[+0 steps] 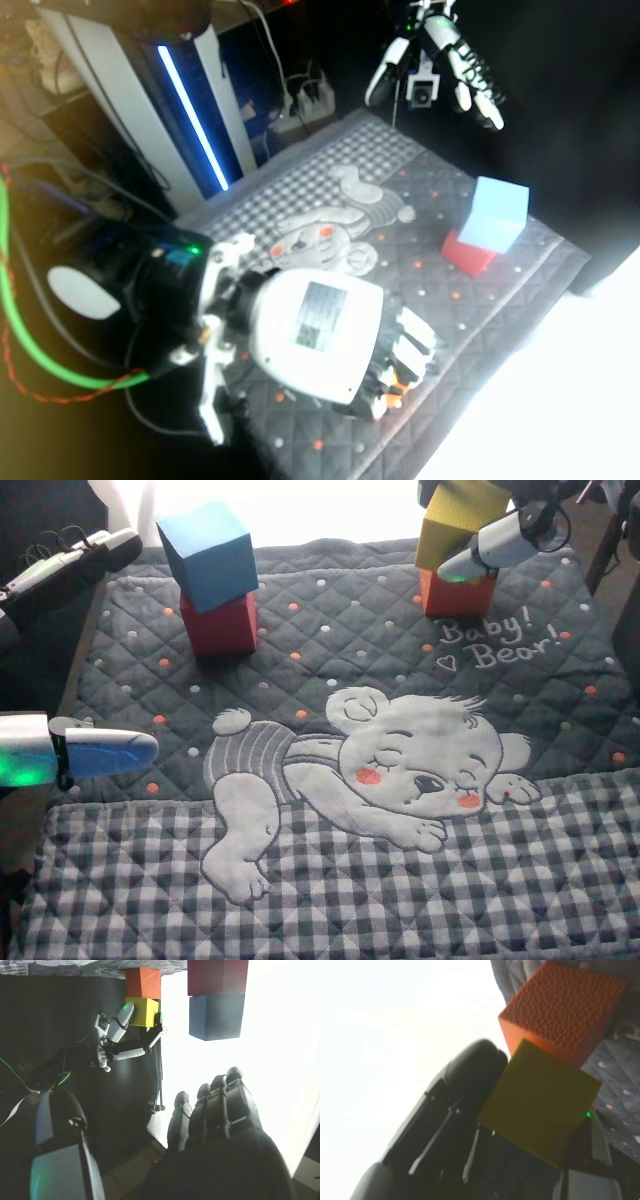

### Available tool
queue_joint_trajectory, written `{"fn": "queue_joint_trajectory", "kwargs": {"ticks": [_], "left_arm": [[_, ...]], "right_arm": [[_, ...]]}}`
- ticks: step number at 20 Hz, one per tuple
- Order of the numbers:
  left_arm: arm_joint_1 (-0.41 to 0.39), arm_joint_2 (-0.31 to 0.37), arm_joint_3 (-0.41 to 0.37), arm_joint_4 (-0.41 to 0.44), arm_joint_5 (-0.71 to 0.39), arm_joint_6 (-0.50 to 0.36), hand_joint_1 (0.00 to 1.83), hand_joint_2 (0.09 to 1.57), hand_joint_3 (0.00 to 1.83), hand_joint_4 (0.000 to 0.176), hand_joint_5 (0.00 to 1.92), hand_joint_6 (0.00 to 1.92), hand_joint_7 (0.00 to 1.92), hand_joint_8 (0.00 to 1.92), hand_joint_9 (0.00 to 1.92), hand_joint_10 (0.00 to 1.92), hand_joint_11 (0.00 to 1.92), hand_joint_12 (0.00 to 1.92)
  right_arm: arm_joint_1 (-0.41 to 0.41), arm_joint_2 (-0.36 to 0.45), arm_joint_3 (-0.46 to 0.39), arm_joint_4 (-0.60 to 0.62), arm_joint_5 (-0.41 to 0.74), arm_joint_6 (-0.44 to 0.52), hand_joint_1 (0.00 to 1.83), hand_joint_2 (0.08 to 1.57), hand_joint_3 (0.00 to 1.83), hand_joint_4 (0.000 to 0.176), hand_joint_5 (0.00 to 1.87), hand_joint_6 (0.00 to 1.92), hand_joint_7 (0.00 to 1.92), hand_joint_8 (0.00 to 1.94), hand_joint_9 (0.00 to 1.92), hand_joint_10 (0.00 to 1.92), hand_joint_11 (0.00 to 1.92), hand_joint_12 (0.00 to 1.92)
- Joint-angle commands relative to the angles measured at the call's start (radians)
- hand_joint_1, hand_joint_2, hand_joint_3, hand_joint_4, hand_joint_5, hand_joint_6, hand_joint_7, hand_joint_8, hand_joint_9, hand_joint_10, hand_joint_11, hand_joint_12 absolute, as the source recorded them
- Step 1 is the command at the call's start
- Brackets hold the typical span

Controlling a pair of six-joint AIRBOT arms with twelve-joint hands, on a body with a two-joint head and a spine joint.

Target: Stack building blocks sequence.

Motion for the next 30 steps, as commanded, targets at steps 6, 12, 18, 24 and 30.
{"fn": "queue_joint_trajectory", "kwargs": {"ticks": [6, 12, 18, 24, 30], "left_arm": [[-0.011, -0.007, 0.006, -0.009, -0.123, -0.009, 0.81, 0.83, 0.0, 0.076, 0.11, 0.0, 0.0, 0.0, 0.0, 0.0, 0.01, 0.03], [-0.01, -0.009, 0.006, -0.012, -0.123, -0.01, 0.82, 0.83, 0.0, 0.073, 0.12, 0.0, 0.0, 0.0, 0.0, 0.0, 0.01, 0.04], [-0.01, -0.009, 0.006, -0.012, -0.124, -0.014, 0.86, 0.83, 0.0, 0.08, 0.12, 0.0, 0.0, 0.0, 0.0, 0.0, 0.0, 0.0], [-0.011, -0.011, 0.005, -0.013, -0.131, -0.016, 0.84, 0.83, 0.0, 0.077, 0.12, 0.0, 0.0, 0.0, 0.0, 0.0, 0.01, 0.01], [-0.011, -0.012, 0.006, -0.013, -0.133, -0.017, 0.85, 0.82, 0.0, 0.069, 0.13, 0.0, 0.0, 0.0, 0.0, 0.0, 0.02, 0.02]], "right_arm": [[0.025, 0.029, 0.005, 0.048, 0.131, -0.004, 1.25, 1.11, 0.0, 0.0, 0.9, 1.0, 1.11, 0.88, 1.66, 0.03, 1.31, 0.86], [0.028, 0.047, -0.002, 0.067, 0.156, -0.004, 1.26, 1.09, 0.0, 0.0, 0.94, 0.92, 1.15, 0.84, 1.67, 0.02, 1.07, 0.87], [0.028, 0.021, 0.03, 0.067, 0.119, -0.005, 1.25, 1.09, 0.0, 0.0, 0.94, 0.97, 1.14, 0.8, 1.68, 0.02, 1.35, 0.75], [0.028, 0.008, 0.053, 0.067, 0.083, -0.005, 1.25, 1.09, 0.0, 0.0, 0.95, 0.95, 1.16, 0.78, 1.62, 0.0, 1.26, 0.86], [0.01, -0.011, 0.061, 0.067, 0.069, -0.005, 1.23, 1.1, 0.0, 0.0, 0.94, 1.0, 1.09, 0.86, 1.63, 0.02, 1.35, 0.85]]}}
